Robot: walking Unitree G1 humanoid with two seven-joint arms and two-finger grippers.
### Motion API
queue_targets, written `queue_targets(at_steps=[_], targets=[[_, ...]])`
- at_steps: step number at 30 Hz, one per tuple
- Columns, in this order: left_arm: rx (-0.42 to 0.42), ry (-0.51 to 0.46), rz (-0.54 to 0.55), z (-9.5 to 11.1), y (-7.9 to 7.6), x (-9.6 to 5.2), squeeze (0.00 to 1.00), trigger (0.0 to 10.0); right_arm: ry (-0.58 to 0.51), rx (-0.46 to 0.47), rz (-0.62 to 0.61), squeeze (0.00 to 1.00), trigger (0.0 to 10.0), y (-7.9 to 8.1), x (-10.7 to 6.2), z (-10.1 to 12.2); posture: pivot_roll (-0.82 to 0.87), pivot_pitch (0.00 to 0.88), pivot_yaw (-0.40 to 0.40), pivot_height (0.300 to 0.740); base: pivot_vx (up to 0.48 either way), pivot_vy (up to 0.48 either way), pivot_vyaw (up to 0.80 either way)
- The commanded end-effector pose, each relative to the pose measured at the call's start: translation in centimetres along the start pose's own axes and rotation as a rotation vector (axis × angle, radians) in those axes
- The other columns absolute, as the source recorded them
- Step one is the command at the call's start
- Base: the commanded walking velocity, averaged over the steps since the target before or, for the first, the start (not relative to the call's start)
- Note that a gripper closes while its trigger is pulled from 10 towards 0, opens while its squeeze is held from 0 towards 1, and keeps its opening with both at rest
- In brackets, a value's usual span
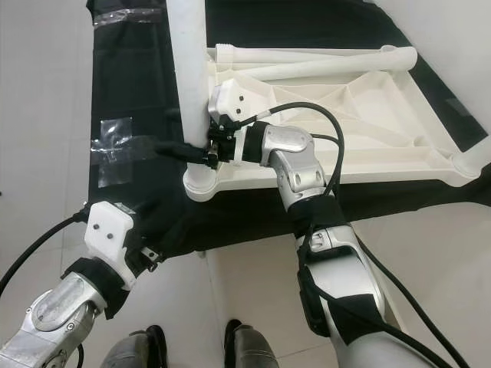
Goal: Building children table
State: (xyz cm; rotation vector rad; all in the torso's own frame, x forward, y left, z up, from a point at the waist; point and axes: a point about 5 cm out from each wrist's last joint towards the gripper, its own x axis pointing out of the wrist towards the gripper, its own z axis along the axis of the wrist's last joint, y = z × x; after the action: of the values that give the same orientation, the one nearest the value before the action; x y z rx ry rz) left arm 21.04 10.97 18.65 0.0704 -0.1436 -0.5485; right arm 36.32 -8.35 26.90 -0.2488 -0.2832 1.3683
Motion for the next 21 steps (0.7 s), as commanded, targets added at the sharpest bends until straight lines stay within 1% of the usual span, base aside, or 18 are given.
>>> queue_targets(at_steps=[1,3,4,5,6,8,9,10,11,12,13,14,15,16,17,20,21], targets=[[0.005,0.026,-0.011,-0.3,-0.2,-0.3,0.0,10.0,-0.004,-0.004,-0.019,0.0,0.0,-0.3,-0.8,-0.2,0.12,0.261,-0.093,0.74,0.0,0.0,0.0],[0.005,0.027,-0.012,-0.4,-0.2,-0.4,0.0,10.0,-0.001,-0.004,-0.023,0.0,0.0,-0.3,-0.9,-0.3,0.12,0.261,-0.093,0.74,0.0,0.0,0.0],[0.007,0.027,-0.008,-0.3,-0.1,-0.4,0.0,10.0,0.008,0.007,-0.073,0.0,0.0,-0.1,-1.6,-1.0,0.12,0.259,-0.096,0.74,0.0,0.0,0.0],[0.007,0.027,-0.008,-0.3,-0.1,-0.4,0.0,10.0,0.008,0.007,-0.073,0.0,0.0,-0.1,-1.6,-1.0,0.12,0.259,-0.096,0.74,0.0,0.0,0.0],[0.01,0.028,-0.005,-0.3,-0.1,-0.4,0.0,10.0,0.014,0.015,-0.107,0.0,0.0,0.0,-2.1,-1.5,0.12,0.258,-0.101,0.74,0.0,0.0,0.0],[0.015,0.026,0.003,-0.3,0.2,-0.5,0.0,10.0,0.055,0.04,-0.223,0.0,0.0,0.7,-3.1,-3.5,0.11,0.26,-0.106,0.74,0.0,0.0,0.0],[0.016,0.026,0.005,-0.2,0.2,-0.6,0.0,10.0,0.065,0.045,-0.246,0.0,0.0,0.9,-3.2,-3.9,0.11,0.26,-0.106,0.74,0.0,0.0,0.0],[0.023,0.027,0.004,-0.2,0.3,-0.6,0.0,10.0,0.137,0.084,-0.429,0.0,0.0,1.7,-3.6,-6.1,0.1,0.261,-0.102,0.74,0.0,0.0,0.0],[0.028,0.028,0.003,-0.2,0.4,-0.6,0.0,10.0,0.192,0.104,-0.558,0.0,0.0,2.2,-3.9,-7.6,0.1,0.261,-0.102,0.74,0.0,0.0,0.0],[0.028,0.028,0.003,-0.2,0.4,-0.6,0.0,10.0,0.192,0.104,-0.558,0.0,0.0,2.2,-3.9,-7.6,0.1,0.261,-0.102,0.74,0.0,0.0,0.0],[0.033,0.027,0.001,0.0,0.5,-0.6,0.0,10.0,0.284,0.154,-0.736,0.0,0.0,4.3,-4.8,-9.9,0.11,0.27,-0.096,0.74,0.0,0.0,0.0],[0.036,0.026,0.0,0.0,0.6,-0.6,0.0,10.0,0.349,0.184,-0.852,0.0,0.0,5.8,-5.6,-11.1,0.11,0.27,-0.096,0.74,0.0,0.0,0.0],[0.032,0.022,-0.001,0.2,0.6,-0.6,0.0,10.0,0.371,0.198,-0.898,0.0,0.0,7.0,-6.0,-11.4,0.1,0.266,-0.09,0.74,0.0,0.0,0.0],[0.029,0.02,-0.001,0.2,0.6,-0.6,0.0,10.0,0.381,0.205,-0.921,0.0,0.0,7.6,-6.2,-11.5,0.1,0.264,-0.088,0.74,0.0,0.0,0.0],[0.029,0.02,-0.001,0.2,0.6,-0.6,0.0,10.0,0.381,0.205,-0.921,0.0,0.0,7.6,-6.2,-11.5,0.1,0.264,-0.088,0.74,0.0,0.0,0.0],[0.023,0.018,-0.001,0.2,0.7,-0.5,0.0,10.0,0.378,0.193,-0.889,0.0,0.0,7.3,-5.9,-11.2,0.09,0.261,-0.085,0.74,0.0,0.0,0.0],[0.022,0.019,-0.002,0.1,0.7,-0.5,0.0,10.0,0.369,0.175,-0.871,0.0,0.0,6.5,-5.7,-11.0,0.09,0.265,-0.09,0.74,0.0,0.0,0.0]])
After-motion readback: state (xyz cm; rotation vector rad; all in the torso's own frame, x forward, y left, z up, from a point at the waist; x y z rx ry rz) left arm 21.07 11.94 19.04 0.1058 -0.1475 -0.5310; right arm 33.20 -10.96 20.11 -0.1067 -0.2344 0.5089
